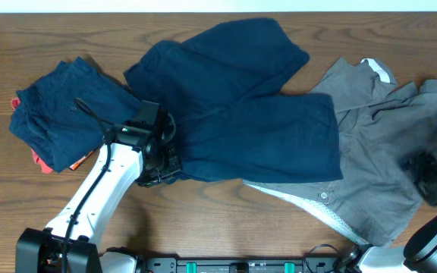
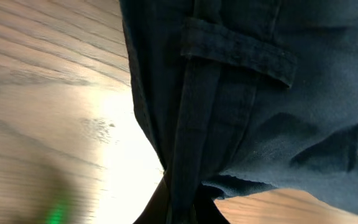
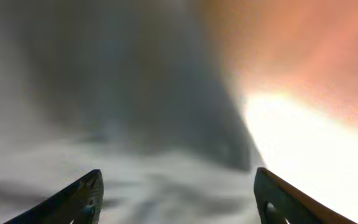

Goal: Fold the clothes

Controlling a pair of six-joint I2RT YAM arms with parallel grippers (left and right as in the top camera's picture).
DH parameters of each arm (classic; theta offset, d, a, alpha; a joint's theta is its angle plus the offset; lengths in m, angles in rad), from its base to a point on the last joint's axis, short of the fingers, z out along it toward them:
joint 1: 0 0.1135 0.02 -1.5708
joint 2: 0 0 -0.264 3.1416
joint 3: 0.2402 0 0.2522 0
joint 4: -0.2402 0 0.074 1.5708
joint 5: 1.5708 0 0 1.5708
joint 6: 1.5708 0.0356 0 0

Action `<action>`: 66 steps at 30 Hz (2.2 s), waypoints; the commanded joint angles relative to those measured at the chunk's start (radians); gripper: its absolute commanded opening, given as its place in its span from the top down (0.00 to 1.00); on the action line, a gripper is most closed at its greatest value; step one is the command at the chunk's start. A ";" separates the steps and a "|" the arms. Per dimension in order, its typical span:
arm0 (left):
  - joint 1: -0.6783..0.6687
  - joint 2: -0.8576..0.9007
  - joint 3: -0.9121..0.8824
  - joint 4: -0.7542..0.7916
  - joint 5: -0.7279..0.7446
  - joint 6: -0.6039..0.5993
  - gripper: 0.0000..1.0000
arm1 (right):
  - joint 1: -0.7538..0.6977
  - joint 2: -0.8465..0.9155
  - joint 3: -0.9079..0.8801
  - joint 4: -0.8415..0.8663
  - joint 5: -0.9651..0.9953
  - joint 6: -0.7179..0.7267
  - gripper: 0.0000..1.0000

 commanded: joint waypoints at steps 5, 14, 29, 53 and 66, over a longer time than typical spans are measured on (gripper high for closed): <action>0.005 0.002 0.007 0.013 -0.070 -0.008 0.94 | 0.134 -0.026 0.100 0.086 -0.501 -0.232 0.48; 0.005 0.002 0.007 0.044 -0.070 -0.010 0.94 | 0.465 0.081 0.082 0.402 -0.394 -0.196 0.59; 0.005 0.002 0.007 0.038 -0.071 -0.001 0.93 | 0.445 0.380 0.082 0.325 0.209 -0.026 0.67; 0.005 0.002 0.007 0.110 -0.149 -0.010 0.83 | 0.092 -0.134 0.145 0.133 0.040 -0.003 0.54; 0.005 0.002 0.007 0.107 -0.148 -0.010 0.83 | 0.426 -0.122 -0.013 0.075 -0.030 -0.061 0.53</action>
